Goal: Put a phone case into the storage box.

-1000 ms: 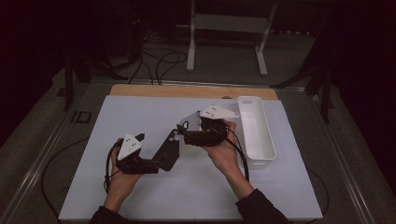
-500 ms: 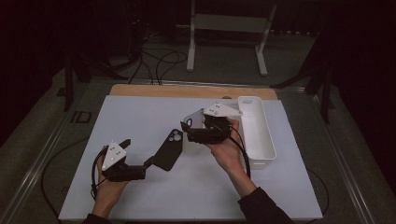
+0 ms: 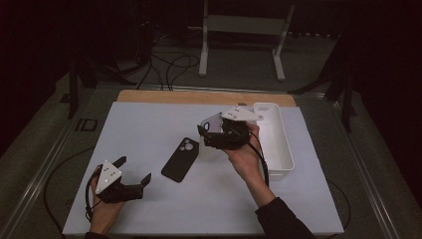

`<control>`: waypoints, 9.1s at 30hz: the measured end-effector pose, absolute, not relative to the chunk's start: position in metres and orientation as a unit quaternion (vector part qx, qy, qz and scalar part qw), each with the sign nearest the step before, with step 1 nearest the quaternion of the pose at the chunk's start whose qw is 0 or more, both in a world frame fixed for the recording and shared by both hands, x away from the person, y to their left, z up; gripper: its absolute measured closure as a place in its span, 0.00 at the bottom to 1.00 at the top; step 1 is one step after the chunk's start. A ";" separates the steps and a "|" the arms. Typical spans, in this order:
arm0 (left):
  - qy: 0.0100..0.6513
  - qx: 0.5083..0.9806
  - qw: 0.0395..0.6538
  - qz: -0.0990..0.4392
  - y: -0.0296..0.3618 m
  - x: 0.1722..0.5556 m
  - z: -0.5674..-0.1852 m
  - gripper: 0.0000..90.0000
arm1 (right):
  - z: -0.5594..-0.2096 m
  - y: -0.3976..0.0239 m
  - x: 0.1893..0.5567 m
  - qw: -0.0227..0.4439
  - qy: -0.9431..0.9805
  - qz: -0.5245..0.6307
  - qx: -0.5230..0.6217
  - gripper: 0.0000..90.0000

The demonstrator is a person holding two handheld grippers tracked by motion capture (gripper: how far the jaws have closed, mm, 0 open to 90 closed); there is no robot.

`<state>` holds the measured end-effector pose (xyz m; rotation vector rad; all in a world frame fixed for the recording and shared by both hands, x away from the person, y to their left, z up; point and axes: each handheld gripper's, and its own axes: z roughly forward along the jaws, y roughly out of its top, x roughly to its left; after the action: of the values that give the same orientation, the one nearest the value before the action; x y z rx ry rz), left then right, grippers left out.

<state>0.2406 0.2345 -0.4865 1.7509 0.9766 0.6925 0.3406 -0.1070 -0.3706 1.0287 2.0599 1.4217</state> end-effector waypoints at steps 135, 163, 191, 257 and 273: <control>0.431 0.704 0.478 0.302 0.246 0.238 -0.494 0.00 | -0.371 -0.243 0.474 0.366 0.658 0.366 0.547 0.18; 0.429 0.705 0.478 0.300 0.246 0.238 -0.494 0.00 | -0.425 -0.245 0.494 0.337 0.669 0.316 0.583 0.18; 0.429 0.706 0.478 0.299 0.245 0.238 -0.494 0.00 | -0.431 -0.251 0.503 0.324 0.652 0.326 0.603 0.10; 0.432 0.706 0.482 0.287 0.243 0.240 -0.494 0.00 | -0.418 -0.217 0.317 0.270 0.750 0.460 0.391 0.10; 0.438 0.704 0.487 0.276 0.247 0.240 -0.489 0.00 | -0.440 -0.235 0.274 0.276 0.725 0.498 0.389 0.10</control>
<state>0.2403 0.2473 -0.4892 1.7113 1.0642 0.6705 0.2736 -0.2351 -0.4397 1.0441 1.9471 1.3367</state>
